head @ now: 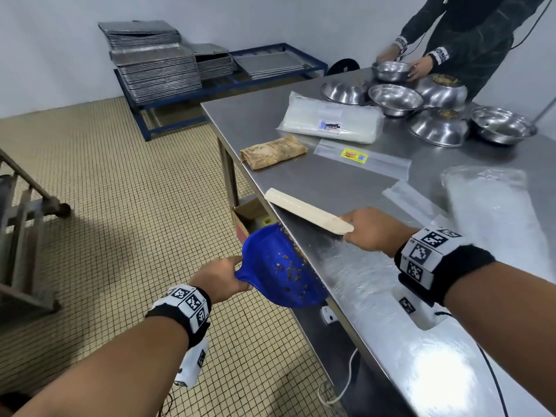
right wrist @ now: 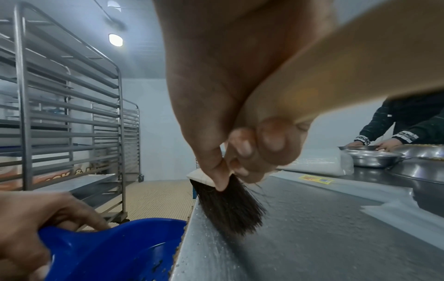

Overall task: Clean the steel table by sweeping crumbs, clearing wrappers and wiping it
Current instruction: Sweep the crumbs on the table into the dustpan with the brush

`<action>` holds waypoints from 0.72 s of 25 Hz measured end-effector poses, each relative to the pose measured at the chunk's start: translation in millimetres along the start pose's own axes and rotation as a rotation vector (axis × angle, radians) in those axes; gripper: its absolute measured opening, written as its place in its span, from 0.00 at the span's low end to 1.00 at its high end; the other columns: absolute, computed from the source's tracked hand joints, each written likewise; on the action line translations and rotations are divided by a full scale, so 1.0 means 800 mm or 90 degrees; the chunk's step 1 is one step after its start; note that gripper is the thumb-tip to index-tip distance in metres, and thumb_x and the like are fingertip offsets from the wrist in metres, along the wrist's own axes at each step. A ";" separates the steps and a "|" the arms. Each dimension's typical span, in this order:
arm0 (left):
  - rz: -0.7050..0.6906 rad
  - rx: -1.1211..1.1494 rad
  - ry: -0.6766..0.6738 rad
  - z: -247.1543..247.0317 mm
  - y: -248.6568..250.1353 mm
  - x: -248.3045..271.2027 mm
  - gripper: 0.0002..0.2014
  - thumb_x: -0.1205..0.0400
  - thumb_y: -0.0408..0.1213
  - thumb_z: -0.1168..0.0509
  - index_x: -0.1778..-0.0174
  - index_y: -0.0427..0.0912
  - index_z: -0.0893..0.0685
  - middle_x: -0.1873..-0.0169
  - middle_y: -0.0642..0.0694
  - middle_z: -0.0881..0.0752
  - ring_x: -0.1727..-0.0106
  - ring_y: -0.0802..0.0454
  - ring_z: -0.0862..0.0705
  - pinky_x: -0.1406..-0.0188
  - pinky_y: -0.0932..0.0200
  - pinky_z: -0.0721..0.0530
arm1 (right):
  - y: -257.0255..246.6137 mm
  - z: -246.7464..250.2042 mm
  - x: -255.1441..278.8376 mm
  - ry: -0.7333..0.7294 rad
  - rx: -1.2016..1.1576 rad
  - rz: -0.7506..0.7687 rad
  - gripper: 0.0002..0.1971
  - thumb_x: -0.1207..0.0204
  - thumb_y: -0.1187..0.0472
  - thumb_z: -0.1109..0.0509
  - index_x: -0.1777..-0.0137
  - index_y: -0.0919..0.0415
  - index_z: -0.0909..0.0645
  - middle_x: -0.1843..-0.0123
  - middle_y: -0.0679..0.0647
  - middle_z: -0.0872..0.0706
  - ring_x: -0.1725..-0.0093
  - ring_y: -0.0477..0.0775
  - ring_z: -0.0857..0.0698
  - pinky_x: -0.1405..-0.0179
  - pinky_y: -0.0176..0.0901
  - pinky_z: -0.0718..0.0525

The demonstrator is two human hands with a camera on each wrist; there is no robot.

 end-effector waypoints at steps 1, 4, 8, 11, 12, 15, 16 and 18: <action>-0.002 0.000 0.002 -0.001 0.000 0.000 0.41 0.27 0.59 0.28 0.20 0.52 0.33 0.48 0.51 0.12 0.45 0.52 0.15 0.40 0.52 0.18 | -0.003 -0.003 0.002 -0.005 0.006 -0.002 0.20 0.23 0.59 0.32 0.31 0.59 0.20 0.39 0.61 0.13 0.41 0.63 0.15 0.45 0.47 0.18; -0.004 0.004 0.004 -0.003 -0.001 -0.001 0.41 0.28 0.60 0.28 0.20 0.52 0.32 0.47 0.50 0.12 0.44 0.52 0.15 0.39 0.52 0.18 | -0.013 -0.009 0.007 -0.016 0.029 0.011 0.21 0.22 0.59 0.33 0.30 0.60 0.21 0.40 0.61 0.13 0.42 0.62 0.15 0.47 0.45 0.19; -0.012 -0.010 0.014 -0.004 0.002 0.002 0.40 0.27 0.60 0.28 0.20 0.52 0.32 0.49 0.50 0.12 0.45 0.51 0.15 0.41 0.53 0.18 | -0.029 -0.016 0.027 -0.053 0.068 0.030 0.20 0.21 0.61 0.34 0.30 0.57 0.20 0.42 0.60 0.12 0.43 0.61 0.14 0.53 0.43 0.19; -0.014 -0.006 0.009 -0.005 0.004 0.006 0.40 0.27 0.59 0.28 0.20 0.52 0.31 0.45 0.49 0.12 0.44 0.51 0.15 0.41 0.52 0.17 | -0.039 -0.022 0.042 -0.094 0.105 0.038 0.19 0.22 0.61 0.34 0.31 0.56 0.19 0.44 0.59 0.12 0.47 0.60 0.13 0.59 0.41 0.22; -0.013 -0.003 0.007 -0.005 0.005 0.007 0.40 0.27 0.59 0.28 0.20 0.52 0.32 0.45 0.49 0.12 0.44 0.51 0.15 0.40 0.52 0.17 | -0.040 -0.024 0.045 -0.106 0.114 0.040 0.19 0.23 0.61 0.33 0.32 0.57 0.19 0.45 0.59 0.12 0.49 0.60 0.13 0.59 0.42 0.21; -0.018 0.006 0.008 -0.007 0.007 0.011 0.39 0.26 0.58 0.28 0.20 0.52 0.31 0.51 0.50 0.12 0.49 0.53 0.14 0.41 0.52 0.17 | -0.042 -0.029 0.055 -0.151 0.135 0.042 0.18 0.24 0.61 0.33 0.33 0.59 0.18 0.45 0.58 0.12 0.54 0.58 0.14 0.59 0.44 0.19; -0.021 0.011 0.008 -0.009 0.008 0.013 0.38 0.26 0.58 0.27 0.21 0.52 0.31 0.56 0.51 0.12 0.53 0.54 0.14 0.43 0.53 0.17 | -0.042 -0.030 0.058 -0.164 0.138 0.048 0.18 0.24 0.61 0.33 0.34 0.60 0.17 0.46 0.58 0.12 0.54 0.58 0.15 0.58 0.44 0.18; -0.023 0.018 0.003 -0.013 0.008 0.018 0.38 0.27 0.58 0.27 0.22 0.54 0.30 0.59 0.52 0.12 0.56 0.55 0.14 0.45 0.53 0.16 | -0.041 -0.031 0.063 -0.176 0.138 0.063 0.18 0.25 0.60 0.32 0.36 0.60 0.16 0.46 0.58 0.12 0.51 0.59 0.13 0.53 0.46 0.14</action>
Point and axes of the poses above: each hand's wrist, its own x-axis away from the middle knuckle, its own z-axis out of the back of the hand, y = z × x, the point moved 3 cm from there along -x, towards the middle knuckle
